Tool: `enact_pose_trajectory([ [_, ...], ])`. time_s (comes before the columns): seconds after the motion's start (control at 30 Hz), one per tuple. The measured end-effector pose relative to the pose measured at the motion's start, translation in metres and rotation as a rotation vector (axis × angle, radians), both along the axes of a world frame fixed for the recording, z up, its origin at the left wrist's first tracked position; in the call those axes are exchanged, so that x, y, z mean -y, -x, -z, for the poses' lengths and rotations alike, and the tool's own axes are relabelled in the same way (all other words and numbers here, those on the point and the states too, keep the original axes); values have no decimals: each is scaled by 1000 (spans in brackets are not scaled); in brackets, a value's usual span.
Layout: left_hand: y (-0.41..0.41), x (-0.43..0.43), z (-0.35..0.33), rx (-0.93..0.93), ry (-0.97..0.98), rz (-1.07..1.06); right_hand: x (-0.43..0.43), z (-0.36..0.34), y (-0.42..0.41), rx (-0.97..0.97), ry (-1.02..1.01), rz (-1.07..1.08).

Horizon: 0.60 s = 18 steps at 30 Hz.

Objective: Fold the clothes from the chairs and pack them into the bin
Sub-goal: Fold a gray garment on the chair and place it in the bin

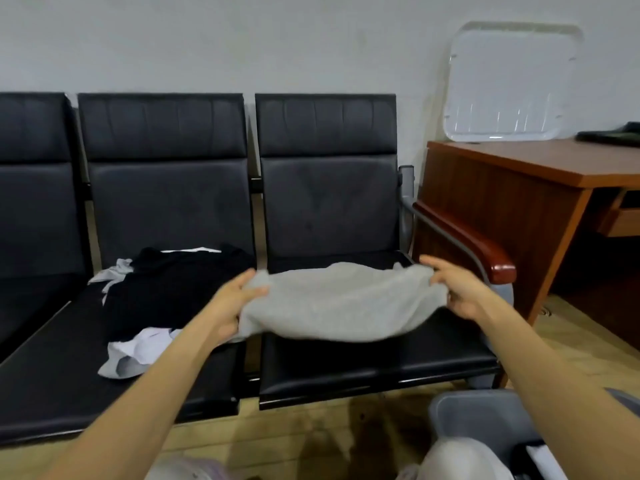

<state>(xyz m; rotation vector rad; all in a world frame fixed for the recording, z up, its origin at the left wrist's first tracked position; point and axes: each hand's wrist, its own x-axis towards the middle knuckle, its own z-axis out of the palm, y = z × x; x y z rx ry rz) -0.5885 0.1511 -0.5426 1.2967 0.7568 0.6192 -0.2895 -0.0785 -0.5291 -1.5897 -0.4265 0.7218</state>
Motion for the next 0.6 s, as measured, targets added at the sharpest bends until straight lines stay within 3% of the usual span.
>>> enact_pose_trajectory([
  [0.13, 8, 5, 87, -372, 42, 138, 3, 86, 7, 30, 462, -94],
  [0.23, -2, 0, 113, -527, -41, 41, -4, 118, 0, 198, 616, -28],
  [0.33, -13, -14, 122, -547, -84, -46, -13, 120, -5, 407, 748, -11],
  [0.43, -23, -28, 129, -492, 22, -121, -20, 125, -10, 513, 902, -65],
  [0.6, -32, -27, 118, -434, 288, -131, -33, 132, -19, 452, 882, -51],
])
